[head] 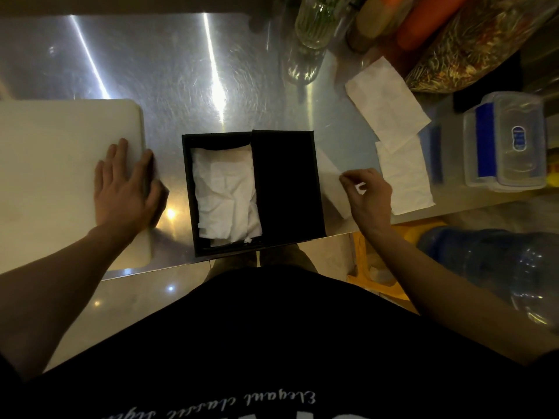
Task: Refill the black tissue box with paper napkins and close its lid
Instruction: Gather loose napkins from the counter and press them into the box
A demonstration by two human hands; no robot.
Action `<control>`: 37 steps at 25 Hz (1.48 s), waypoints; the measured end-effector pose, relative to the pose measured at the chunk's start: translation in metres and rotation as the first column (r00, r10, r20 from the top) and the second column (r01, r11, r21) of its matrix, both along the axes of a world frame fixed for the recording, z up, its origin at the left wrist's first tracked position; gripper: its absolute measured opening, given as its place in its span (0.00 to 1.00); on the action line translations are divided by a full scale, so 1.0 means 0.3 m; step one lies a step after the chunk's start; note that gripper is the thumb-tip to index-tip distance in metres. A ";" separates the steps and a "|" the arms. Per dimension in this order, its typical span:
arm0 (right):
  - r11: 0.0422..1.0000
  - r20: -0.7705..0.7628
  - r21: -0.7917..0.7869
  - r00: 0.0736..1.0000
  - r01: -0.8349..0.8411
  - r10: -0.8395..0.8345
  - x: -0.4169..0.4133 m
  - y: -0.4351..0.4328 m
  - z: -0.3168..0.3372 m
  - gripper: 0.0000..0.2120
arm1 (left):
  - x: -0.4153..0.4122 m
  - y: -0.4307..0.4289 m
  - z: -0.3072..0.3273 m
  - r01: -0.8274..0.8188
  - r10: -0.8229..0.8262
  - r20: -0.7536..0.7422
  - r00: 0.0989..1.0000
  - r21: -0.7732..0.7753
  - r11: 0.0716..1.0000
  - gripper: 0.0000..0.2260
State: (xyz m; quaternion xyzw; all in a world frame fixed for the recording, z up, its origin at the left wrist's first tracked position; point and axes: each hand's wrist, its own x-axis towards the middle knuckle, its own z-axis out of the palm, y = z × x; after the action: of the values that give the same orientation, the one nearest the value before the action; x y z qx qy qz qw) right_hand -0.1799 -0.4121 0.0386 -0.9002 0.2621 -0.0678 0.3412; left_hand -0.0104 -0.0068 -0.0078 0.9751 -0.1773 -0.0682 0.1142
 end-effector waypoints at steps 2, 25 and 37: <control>0.999 0.098 -0.016 0.995 0.037 -0.035 0.032 0.012 0.074 0.06 | 0.003 0.001 -0.002 0.003 -0.003 0.000 1.000 -0.002 1.000 0.27; 0.982 -0.128 0.141 0.981 -0.125 0.143 0.201 0.645 0.175 0.15 | 0.004 0.016 -0.013 0.011 -0.011 0.005 1.000 -0.030 0.999 0.26; 0.696 -0.627 -0.169 0.621 -0.698 0.471 0.269 0.695 0.004 0.31 | 0.005 0.019 -0.010 0.013 -0.013 -0.018 1.000 -0.024 1.000 0.26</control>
State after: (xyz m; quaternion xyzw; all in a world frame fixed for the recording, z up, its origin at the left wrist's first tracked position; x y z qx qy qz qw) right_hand -0.0993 -0.2038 0.0397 -0.9651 0.0119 0.2533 0.0660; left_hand -0.0088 -0.0010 -0.0108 0.9719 -0.1833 -0.0755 0.1270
